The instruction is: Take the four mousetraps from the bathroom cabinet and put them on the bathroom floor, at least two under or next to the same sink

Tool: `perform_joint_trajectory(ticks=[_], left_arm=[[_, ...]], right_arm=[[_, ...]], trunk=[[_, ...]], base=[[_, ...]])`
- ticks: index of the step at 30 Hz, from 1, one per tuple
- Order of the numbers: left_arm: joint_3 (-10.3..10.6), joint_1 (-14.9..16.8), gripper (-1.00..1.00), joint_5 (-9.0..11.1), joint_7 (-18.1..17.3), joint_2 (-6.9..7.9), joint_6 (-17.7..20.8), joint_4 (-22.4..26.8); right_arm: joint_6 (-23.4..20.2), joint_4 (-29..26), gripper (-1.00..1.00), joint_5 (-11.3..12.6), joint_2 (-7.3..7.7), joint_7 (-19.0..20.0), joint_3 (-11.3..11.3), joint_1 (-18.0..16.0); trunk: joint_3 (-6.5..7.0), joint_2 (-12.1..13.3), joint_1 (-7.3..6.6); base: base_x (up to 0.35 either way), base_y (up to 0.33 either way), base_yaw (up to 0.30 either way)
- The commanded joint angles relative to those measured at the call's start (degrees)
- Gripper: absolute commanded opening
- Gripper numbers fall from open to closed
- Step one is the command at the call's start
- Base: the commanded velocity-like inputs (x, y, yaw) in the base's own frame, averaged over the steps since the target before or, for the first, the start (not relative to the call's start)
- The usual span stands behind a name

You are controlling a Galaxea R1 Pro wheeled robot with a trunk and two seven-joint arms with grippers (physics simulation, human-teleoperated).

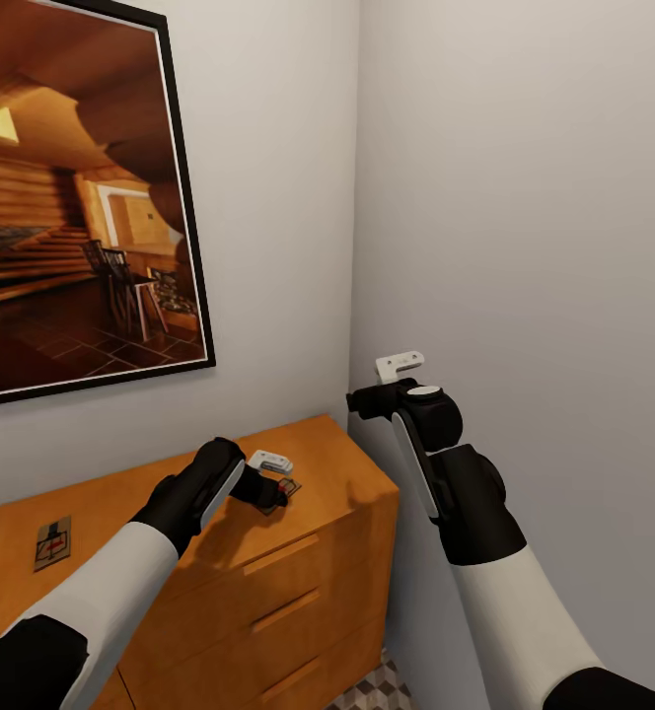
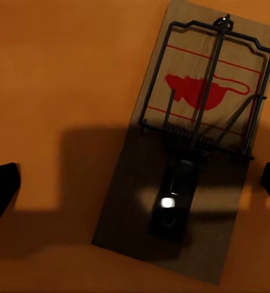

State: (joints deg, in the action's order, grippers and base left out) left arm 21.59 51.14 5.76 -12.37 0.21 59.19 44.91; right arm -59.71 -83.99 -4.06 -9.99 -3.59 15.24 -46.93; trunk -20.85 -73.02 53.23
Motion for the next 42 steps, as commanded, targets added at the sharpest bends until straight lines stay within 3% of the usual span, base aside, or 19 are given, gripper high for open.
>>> perform_joint_trajectory(ticks=[1,24,25,42], left_arm=[[0.1,0.0,1.00,1.1,0.3,0.03,0.3,-0.9],[0.1,0.0,1.00,1.2,0.0,-0.45,0.0,-1.4],[0.1,0.0,-1.00,1.2,0.0,-0.45,0.0,-1.5],[0.1,0.0,-1.00,1.0,-0.1,-0.56,-0.2,-4.8]], right_arm=[[-0.3,0.0,1.00,-0.4,-0.01,0.1,0.1,-0.1],[-0.3,0.0,1.00,-0.6,-0.01,0.1,0.1,-0.1],[-0.3,0.0,1.00,-0.6,-0.01,0.1,0.1,-0.1],[-0.3,-0.1,1.00,-0.7,-0.01,0.1,0.1,-0.1]], trunk=[[-0.09,0.0,0.01],[-0.09,0.0,0.01],[-0.09,0.0,0.01],[-0.09,0.0,0.01]], base=[[0.000,0.000,0.000],[0.000,0.000,0.000],[0.000,0.000,0.000],[0.000,0.000,0.000]])
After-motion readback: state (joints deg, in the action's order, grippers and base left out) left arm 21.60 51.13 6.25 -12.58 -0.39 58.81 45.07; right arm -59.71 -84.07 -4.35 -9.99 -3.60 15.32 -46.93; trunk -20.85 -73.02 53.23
